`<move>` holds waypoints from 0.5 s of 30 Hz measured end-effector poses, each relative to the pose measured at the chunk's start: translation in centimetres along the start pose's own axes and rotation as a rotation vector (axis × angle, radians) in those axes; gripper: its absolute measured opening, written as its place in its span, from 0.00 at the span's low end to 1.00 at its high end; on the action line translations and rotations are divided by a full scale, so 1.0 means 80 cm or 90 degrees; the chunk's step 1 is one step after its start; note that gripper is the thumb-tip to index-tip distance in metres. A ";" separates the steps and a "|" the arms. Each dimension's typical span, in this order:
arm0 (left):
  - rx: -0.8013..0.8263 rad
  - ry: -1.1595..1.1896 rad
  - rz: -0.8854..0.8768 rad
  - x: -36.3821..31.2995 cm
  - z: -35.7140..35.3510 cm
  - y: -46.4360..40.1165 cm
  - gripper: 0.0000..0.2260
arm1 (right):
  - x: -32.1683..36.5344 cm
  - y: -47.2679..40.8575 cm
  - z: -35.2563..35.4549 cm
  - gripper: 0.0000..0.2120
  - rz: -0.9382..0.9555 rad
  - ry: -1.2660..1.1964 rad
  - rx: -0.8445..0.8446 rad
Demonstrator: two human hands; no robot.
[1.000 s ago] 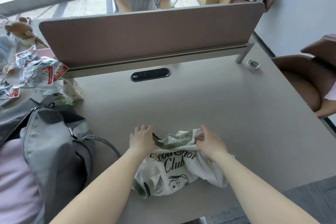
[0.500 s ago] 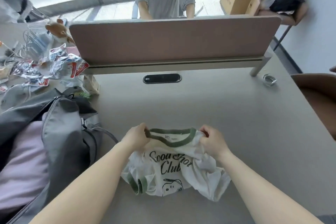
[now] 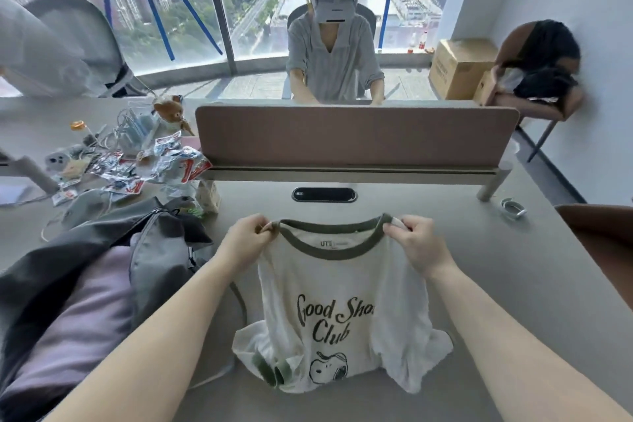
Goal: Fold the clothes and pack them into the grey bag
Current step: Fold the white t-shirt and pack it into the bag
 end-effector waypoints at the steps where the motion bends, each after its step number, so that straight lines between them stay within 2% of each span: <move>1: -0.017 0.039 -0.012 -0.012 0.007 -0.001 0.14 | 0.009 -0.005 0.004 0.25 0.011 0.006 -0.041; 3: -0.029 0.087 -0.018 -0.027 0.012 -0.006 0.11 | 0.020 -0.010 0.008 0.25 0.019 0.040 -0.084; 5: -0.010 0.071 0.001 -0.030 0.008 -0.010 0.09 | 0.026 -0.009 0.005 0.25 0.016 0.082 -0.035; 8: 0.015 0.066 0.000 -0.023 0.007 -0.013 0.08 | 0.043 0.003 0.010 0.24 0.065 0.014 0.018; 10: -0.022 -0.013 -0.036 -0.027 0.022 -0.011 0.11 | 0.067 0.010 0.026 0.21 0.107 -0.040 0.035; 12: -0.104 -0.098 -0.065 -0.039 0.047 -0.010 0.14 | 0.101 0.013 0.042 0.17 0.153 -0.064 0.072; 14: -0.120 -0.031 -0.102 -0.065 0.070 -0.006 0.16 | 0.139 0.015 0.055 0.12 0.225 -0.065 0.112; 15: -0.087 0.065 -0.128 -0.082 0.081 -0.002 0.18 | 0.159 0.017 0.061 0.09 0.263 -0.064 0.126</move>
Point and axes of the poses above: each hand's wrist, its own y-axis away from the middle knuckle, its own z-axis out of the back of the hand, x = y × z, the point moved 1 cm from there along -y, towards the middle knuckle, and after that the axes turned 15 degrees about z, right-handed, at the moved point
